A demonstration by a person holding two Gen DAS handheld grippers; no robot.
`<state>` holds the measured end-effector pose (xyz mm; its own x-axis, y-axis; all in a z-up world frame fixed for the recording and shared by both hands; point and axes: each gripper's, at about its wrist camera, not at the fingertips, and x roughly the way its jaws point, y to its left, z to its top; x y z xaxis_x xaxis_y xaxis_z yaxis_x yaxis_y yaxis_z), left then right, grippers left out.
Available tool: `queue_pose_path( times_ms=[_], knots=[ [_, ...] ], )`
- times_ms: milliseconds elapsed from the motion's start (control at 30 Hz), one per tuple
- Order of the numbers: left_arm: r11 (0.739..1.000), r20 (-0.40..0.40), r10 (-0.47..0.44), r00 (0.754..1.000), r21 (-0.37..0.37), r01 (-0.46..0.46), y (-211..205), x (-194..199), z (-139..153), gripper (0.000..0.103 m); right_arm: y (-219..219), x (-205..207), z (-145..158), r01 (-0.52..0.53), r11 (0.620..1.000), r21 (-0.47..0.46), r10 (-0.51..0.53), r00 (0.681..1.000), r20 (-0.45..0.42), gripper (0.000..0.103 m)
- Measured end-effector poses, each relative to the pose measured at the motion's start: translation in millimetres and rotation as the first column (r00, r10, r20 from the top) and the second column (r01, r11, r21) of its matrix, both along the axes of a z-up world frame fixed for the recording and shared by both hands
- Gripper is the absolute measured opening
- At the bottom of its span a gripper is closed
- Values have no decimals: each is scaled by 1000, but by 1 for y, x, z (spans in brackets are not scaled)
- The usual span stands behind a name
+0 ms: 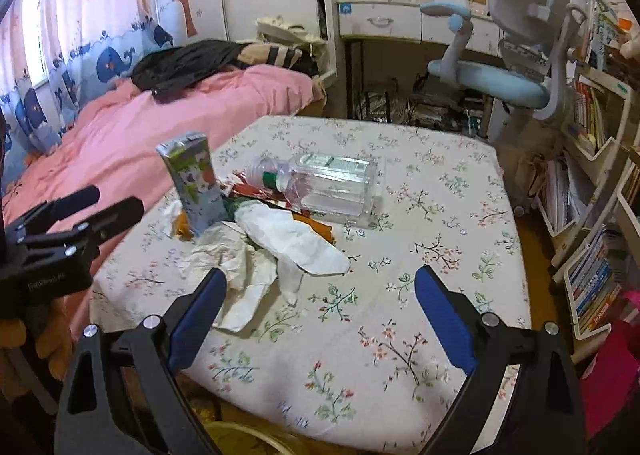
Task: Collect trash
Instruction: 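Grasp the crumpled juice carton with the left tool while the right tool grasps a white tissue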
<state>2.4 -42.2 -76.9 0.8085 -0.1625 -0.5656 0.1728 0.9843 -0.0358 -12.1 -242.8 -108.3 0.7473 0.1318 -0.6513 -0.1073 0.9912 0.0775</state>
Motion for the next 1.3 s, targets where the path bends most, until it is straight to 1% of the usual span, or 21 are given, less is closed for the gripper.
queue_pose_path(
  times_ms=[133,267,367,533,567,600,633,667,700,800,833,900,967,1033,1100,1133,1167,1200,1233,1267,1300],
  knots=[
    [1000,12,-16,1000,18,16,-5,21,-9,95,-3,9,-3,0,1000,14,1,1000,-20,91],
    [998,2,-40,999,44,40,-15,44,-20,95,-5,13,-2,-2,1000,22,3,1000,-29,91],
    [997,-8,-49,999,58,49,-21,60,-27,95,-7,20,-6,2,1000,20,-1,999,-51,91],
    [997,-30,-65,997,48,67,-25,84,-34,94,-8,34,-12,0,1000,25,2,997,-80,91],
    [996,-36,-74,997,46,76,-26,88,-34,89,-7,36,-13,-3,1000,25,5,996,-85,91],
    [995,-42,-84,996,45,86,-26,92,-35,79,-5,38,-14,-8,1000,23,10,996,-89,91],
    [994,-60,-96,994,43,99,-28,96,-37,72,-4,40,-15,-11,1000,22,13,996,-92,91],
    [993,-84,-112,990,34,115,-28,101,-39,57,-1,42,-17,-19,1000,20,21,995,-96,91],
    [992,-102,-125,987,20,127,-28,104,-41,57,2,44,-18,-26,1000,18,28,995,-99,91],
    [993,-101,-120,988,-25,118,-19,107,-35,57,10,51,-21,-45,999,10,46,994,-103,91],
    [993,-93,-115,989,-28,113,-17,106,-32,57,13,53,-22,-51,999,7,51,993,-105,91],
    [995,-48,-97,994,-40,95,-8,100,-13,57,20,58,-24,-70,998,9,70,991,-115,88],
    [995,-1,-77,997,-62,77,1,93,5,57,29,61,-26,-91,996,-7,90,989,-116,83],
    [993,42,-54,998,-104,58,11,85,22,57,36,63,-27,-108,994,-34,104,988,-118,80],
    [989,64,-36,997,-139,44,19,79,34,57,42,67,-33,-126,990,-60,117,983,-139,74],
    [988,70,-28,997,-151,38,21,77,39,57,43,69,-36,-130,989,-64,120,981,-149,68],
    [987,74,-25,997,-157,37,23,75,42,57,44,72,-41,-134,989,-65,121,978,-168,58],
    [987,77,-24,997,-159,36,24,74,44,57,43,74,-44,-135,989,-58,122,975,-184,52],
    [987,80,-24,997,-158,36,24,73,46,57,41,76,-46,-130,991,-40,120,974,-190,44],
    [987,81,-24,996,-156,37,24,73,47,57,39,77,-48,-125,992,-23,118,974,-193,33],
    [987,83,-23,996,-155,36,25,73,48,57,37,79,-48,-118,993,6,117,973,-199,27]
  ],
)
